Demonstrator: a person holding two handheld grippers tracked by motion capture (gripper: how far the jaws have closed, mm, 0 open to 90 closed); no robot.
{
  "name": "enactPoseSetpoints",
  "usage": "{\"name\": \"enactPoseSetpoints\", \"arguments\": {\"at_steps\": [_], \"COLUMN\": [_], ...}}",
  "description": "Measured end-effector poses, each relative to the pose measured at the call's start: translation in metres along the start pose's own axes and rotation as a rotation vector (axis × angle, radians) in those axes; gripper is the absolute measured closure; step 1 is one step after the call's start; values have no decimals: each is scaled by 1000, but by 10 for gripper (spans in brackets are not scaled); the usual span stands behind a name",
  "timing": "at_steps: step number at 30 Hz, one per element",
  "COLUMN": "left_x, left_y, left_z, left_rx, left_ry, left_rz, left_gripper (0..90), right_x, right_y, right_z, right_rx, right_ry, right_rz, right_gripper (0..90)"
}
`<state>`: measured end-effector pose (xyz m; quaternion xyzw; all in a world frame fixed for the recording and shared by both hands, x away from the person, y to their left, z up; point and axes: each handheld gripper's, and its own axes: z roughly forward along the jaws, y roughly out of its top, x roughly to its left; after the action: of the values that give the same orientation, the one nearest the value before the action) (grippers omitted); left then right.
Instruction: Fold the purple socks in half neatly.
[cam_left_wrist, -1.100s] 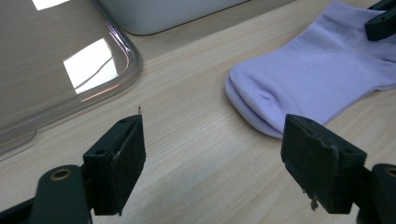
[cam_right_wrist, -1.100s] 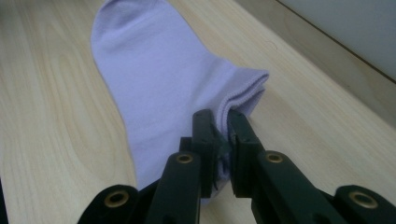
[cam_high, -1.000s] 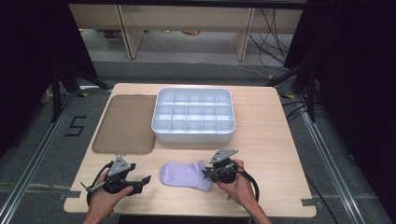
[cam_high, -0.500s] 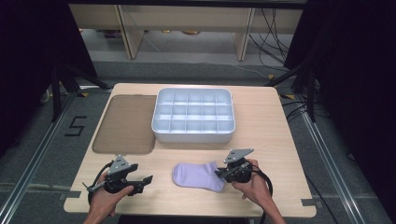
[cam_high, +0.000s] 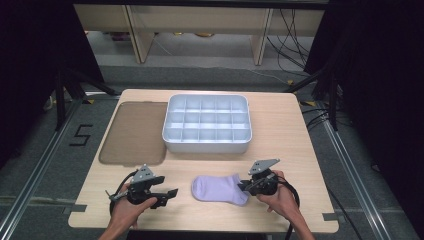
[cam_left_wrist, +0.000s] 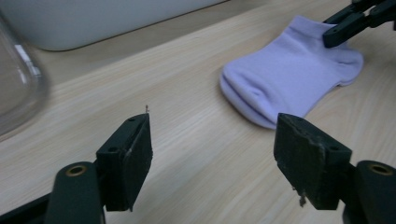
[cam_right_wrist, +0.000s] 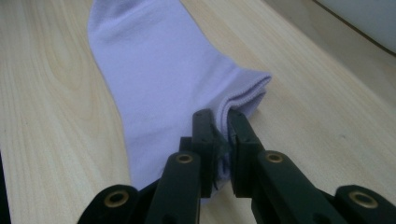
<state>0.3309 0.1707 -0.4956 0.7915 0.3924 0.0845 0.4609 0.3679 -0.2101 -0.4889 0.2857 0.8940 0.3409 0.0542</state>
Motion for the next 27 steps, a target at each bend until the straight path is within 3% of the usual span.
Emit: {"name": "enactPoseSetpoints", "arguments": {"at_steps": [2, 6, 7, 10, 12, 14, 16, 19, 22, 23, 26, 27], "left_x": [-2, -5, -8, -13, -16, -17, -18, -17, -21, -20, -19, -20], "left_y": [4, 8, 10, 15, 18, 19, 21, 20, 20, 20, 20, 19], "left_z": [8, 21, 31, 44, 51, 54, 61, 65, 67, 67, 69, 71], "left_rx": [3, 25, 42, 69, 88, 85, 114, 112, 108, 128, 124, 107], "left_ry": [-35, -40, -40, -68, -68, -74, -76, -59, -58, -57, -51, -48], "left_rz": [-6, 1, 3, 2, 1, 1, 1, -2, 14, 41, 48, 24], "left_gripper": [298, 327, 334, 345, 357, 368, 404, 421, 512, 539, 672, 707], "right_x": [-1, -3, -3, -4, -3, -4, -5, -5, -4, -4, -4, -4], "right_y": [-1, -1, -1, -1, -2, -2, -3, -3, -2, -2, -2, -2], "right_z": [3, 2, 3, 3, 4, 4, 5, 5, 5, 5, 5, 5], "right_rx": [-19, 4, 5, 8, 5, 4, 3, 2, 10, 7, 12, 8], "right_ry": [-4, -2, -2, 0, 5, -4, 5, 4, 4, 3, 4, 7], "right_rz": [-3, -16, -10, -13, 2, -4, -24, -15, -2, -7, 3, 0], "right_gripper": [838, 837, 835, 834, 833, 833, 831, 828, 827, 827, 823, 822]}}
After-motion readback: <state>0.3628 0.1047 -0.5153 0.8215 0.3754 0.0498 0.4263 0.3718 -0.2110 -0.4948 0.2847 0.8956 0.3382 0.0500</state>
